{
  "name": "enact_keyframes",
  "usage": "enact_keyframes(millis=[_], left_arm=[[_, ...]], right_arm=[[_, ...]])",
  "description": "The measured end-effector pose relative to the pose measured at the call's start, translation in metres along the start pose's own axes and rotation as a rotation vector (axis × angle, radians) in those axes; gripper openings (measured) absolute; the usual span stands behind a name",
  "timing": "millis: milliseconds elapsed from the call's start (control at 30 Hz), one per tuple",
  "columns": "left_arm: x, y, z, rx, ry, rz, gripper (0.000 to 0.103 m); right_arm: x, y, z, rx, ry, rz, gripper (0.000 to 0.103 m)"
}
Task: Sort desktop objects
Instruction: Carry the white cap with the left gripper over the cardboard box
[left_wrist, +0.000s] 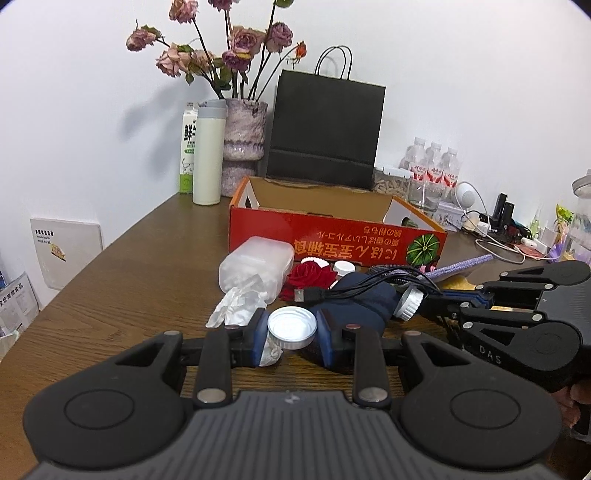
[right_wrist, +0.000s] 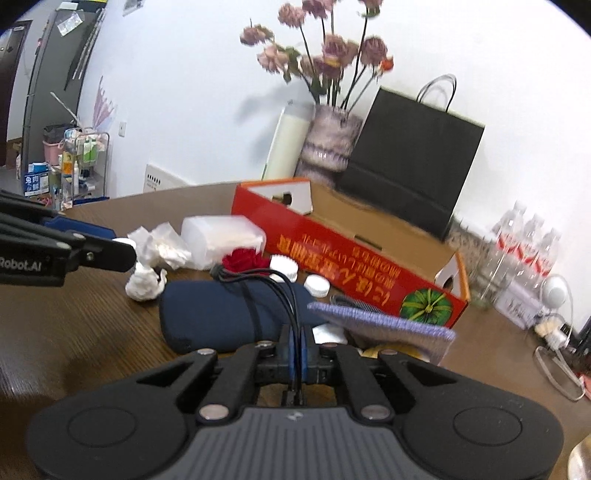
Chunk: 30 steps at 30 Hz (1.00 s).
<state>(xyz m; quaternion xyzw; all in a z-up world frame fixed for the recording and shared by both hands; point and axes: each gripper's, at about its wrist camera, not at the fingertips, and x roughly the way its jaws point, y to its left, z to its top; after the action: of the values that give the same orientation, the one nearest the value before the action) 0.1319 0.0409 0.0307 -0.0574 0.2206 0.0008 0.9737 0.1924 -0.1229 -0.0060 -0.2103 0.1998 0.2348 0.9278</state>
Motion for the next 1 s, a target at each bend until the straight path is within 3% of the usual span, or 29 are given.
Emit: enact_keyframes(millis=[500,767,1000], left_arm=[[-0.031,-0.005,0.01,0.011,-0.092,0.003,0.029],[-0.029,-0.012,0.034,0.032,-0.149,-0.013,0.029],[-0.008,-0.022,0.066,0.046,-0.187,-0.029,0.029]], right_arm=[[-0.042,0.012,0.022,-0.115,-0.175,-0.115,0.002],[-0.048,0.004,0.037,-0.111,-0.24,-0.156,0.002],[-0.029,-0.017,0.051,-0.089,-0.274,-0.188,0.002]])
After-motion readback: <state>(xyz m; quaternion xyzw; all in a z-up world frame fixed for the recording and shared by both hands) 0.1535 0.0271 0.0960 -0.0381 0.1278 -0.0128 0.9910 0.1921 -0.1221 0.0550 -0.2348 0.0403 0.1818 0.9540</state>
